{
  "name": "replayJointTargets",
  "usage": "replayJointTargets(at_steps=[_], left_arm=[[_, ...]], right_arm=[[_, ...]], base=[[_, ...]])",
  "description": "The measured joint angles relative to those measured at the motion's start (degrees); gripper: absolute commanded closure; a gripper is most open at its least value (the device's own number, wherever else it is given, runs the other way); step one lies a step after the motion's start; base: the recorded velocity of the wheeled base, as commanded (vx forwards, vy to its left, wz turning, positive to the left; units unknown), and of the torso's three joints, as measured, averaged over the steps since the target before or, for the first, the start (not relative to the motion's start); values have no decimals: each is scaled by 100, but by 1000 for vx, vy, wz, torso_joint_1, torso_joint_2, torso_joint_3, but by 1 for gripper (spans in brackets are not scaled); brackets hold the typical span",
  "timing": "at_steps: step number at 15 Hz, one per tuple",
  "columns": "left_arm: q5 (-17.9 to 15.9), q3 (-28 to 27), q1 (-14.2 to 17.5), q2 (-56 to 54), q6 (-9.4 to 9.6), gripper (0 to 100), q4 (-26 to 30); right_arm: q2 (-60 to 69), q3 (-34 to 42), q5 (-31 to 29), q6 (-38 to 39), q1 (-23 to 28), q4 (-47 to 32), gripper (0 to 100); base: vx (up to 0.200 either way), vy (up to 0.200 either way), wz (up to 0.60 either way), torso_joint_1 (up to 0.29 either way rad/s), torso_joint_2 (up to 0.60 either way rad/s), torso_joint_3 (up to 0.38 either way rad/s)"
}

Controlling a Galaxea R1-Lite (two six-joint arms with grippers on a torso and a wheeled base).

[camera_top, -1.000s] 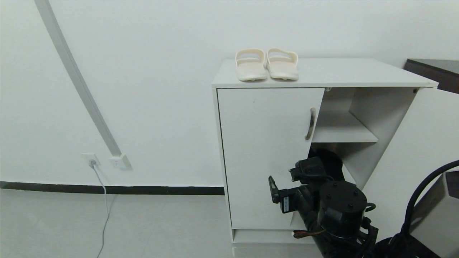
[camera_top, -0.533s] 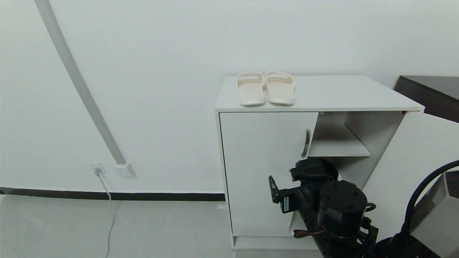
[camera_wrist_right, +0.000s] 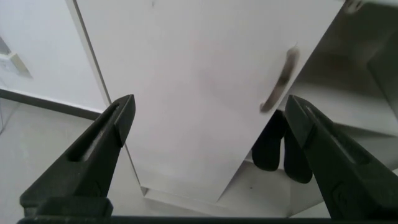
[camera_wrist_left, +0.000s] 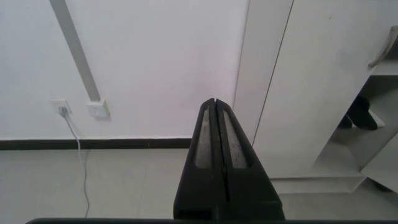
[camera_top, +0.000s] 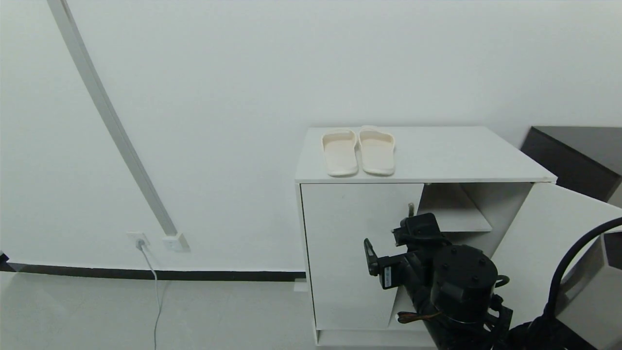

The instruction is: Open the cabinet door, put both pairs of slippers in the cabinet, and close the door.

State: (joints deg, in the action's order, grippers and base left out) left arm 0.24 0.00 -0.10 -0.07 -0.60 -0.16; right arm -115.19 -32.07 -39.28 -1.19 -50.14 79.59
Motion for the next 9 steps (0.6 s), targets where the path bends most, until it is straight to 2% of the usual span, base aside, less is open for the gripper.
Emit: replayJointTargets(at_steps=[9], left_arm=[[0, 0, -1, 0, 9, 100, 0]], right_arm=[[0, 0, 0, -2, -2, 2, 0]], base=[[0, 0, 0, 245, -560, -320]])
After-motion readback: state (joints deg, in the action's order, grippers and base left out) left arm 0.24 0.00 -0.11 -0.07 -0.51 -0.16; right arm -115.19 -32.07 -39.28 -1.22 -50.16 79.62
